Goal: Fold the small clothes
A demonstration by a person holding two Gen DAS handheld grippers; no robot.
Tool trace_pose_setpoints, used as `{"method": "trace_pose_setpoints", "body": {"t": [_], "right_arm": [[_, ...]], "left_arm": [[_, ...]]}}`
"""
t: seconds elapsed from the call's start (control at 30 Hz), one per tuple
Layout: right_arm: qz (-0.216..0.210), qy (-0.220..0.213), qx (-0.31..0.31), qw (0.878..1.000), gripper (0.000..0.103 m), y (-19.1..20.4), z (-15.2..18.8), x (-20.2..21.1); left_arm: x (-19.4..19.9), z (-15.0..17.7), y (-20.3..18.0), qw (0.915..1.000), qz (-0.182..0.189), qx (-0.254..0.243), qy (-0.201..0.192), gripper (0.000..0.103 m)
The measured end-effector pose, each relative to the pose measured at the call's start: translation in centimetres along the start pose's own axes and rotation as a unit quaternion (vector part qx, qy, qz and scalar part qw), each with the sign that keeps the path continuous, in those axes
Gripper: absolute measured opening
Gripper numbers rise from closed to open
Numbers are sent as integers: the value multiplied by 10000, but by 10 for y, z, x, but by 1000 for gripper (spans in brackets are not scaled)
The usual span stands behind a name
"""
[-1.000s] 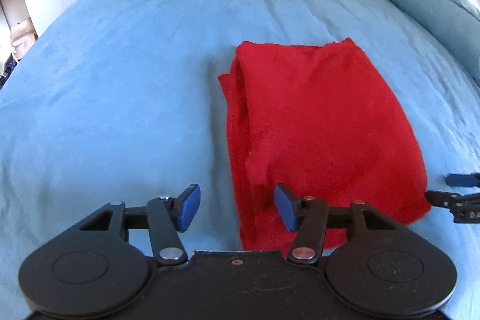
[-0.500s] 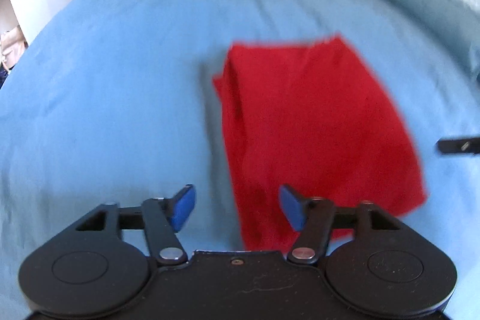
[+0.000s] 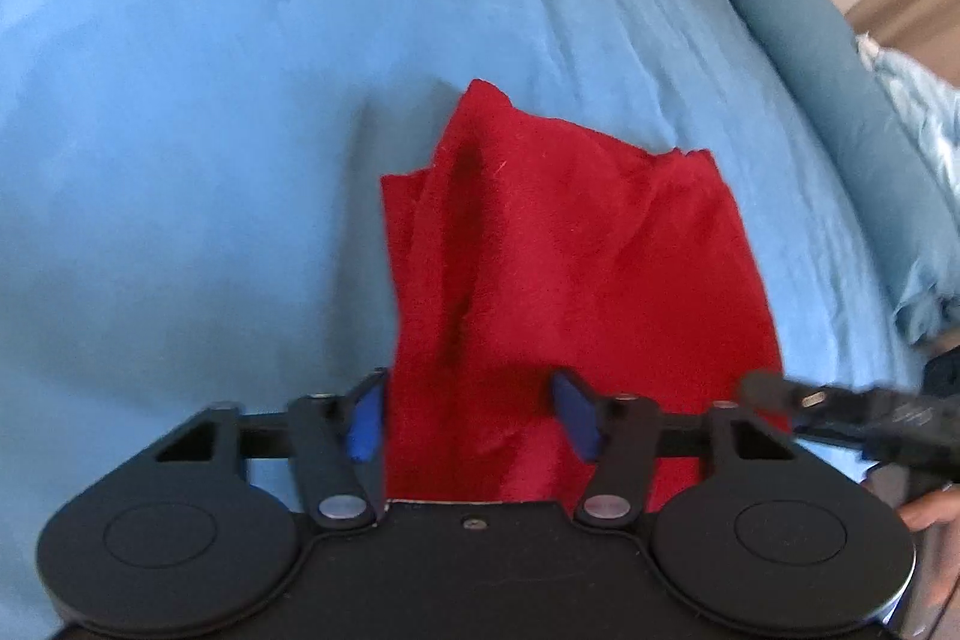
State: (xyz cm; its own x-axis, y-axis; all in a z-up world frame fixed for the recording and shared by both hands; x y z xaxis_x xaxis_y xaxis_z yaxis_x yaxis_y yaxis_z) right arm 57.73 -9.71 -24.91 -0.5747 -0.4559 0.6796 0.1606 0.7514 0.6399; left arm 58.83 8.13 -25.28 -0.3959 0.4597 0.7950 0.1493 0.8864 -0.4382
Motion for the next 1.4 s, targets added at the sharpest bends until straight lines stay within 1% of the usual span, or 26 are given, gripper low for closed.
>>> {"method": "trace_pose_setpoints", "body": {"t": [0.07,0.1,0.13,0.2,0.27,0.4,0.5,0.6,0.73,0.8,0.87,0.9,0.93,0.97,1.0,1.03,1.07,1.1,1.13,1.17,1.2,1.23,1.27,1.3,1.33,1.4], "right_arm": [[161,-21,173,9997,65,1,0,-6],[207,-66,266,9994,51,3,1,-6],[225,-109,306,9992,45,4,0,-5],[205,-207,330,9990,40,7,-3,-2],[182,-309,405,9985,38,14,-5,2],[30,-456,537,9975,38,26,-7,30],[-18,-504,565,9971,38,30,-3,70],[62,-464,687,9965,38,23,10,118],[308,-304,671,9968,38,-5,40,166],[484,-253,704,9960,39,-24,56,179],[586,-202,620,9961,39,-51,74,183],[628,-206,592,9961,40,-63,80,181],[668,-246,564,9959,42,-76,86,178],[688,-265,511,9960,43,-86,90,174],[646,-334,413,9965,47,-95,93,172],[596,-396,331,9969,51,-100,95,171],[570,-432,275,9971,52,-102,94,169],[573,-467,266,9969,59,-105,95,170],[591,-494,305,9966,70,-105,95,171],[642,-507,353,9960,76,-104,95,173],[703,-525,405,9953,87,-101,94,175],[764,-584,509,9941,94,-98,93,180],[807,-657,635,9925,98,-97,93,188],[873,-724,762,9906,103,-95,92,193],[973,-765,884,9884,103,-94,92,198],[1192,-758,1096,9839,103,-98,95,203]], "left_arm": [[0,-1,-2,9999,72,123,24,35],[0,-2,-5,9998,133,129,26,27],[3,-2,-9,9999,76,74,-2,25],[7,-2,-17,9999,-58,-89,-50,23],[18,-2,-27,9997,-129,-135,-145,22],[49,7,-53,9993,58,-185,-317,22],[76,28,-88,9986,78,-336,-404,22],[91,62,-121,9985,93,-395,-377,22],[86,113,-154,9987,24,-451,-254,23],[71,138,-162,9988,-26,-474,-147,23],[52,156,-163,9987,-166,-472,-18,24],[45,163,-160,9981,-346,-509,-21,25],[43,167,-158,9972,-467,-577,-63,28],[42,168,-158,9965,-517,-636,-141,31],[44,167,-158,9956,-585,-693,-246,37],[45,167,-159,9946,-636,-752,-320,46],[47,166,-160,9929,-733,-855,-392,50],[50,165,-160,9904,-856,-982,-470,61],[57,168,-158,9880,-958,-1082,-538,71],[61,169,-159,9858,-1049,-1161,-615,75],[66,168,-160,9837,-1123,-1218,-700,80],[71,170,-162,9818,-1186,-1266,-770,83],[72,171,-166,9797,-1262,-1318,-824,85],[77,174,-165,9777,-1337,-1367,-867,89],[79,176,-164,9754,-1404,-1430,-915,93],[79,185,-163,9705,-1485,-1594,-1030,95]]}}
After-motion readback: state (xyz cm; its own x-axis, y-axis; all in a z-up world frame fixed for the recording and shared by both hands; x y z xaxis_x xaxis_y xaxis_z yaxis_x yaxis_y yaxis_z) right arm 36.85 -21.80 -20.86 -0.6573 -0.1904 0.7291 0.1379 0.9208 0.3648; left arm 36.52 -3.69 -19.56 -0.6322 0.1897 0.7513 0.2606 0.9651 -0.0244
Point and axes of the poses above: each gripper's, at about its wrist camera, not at the fingertips, and x roughly against the way its jaws point, y to its left, z to its underside, the point moved 9 cm from there along -x, roughly the way its jaws point, and after that the axes turned 4 degrees about -y, right-handed, at the moved point
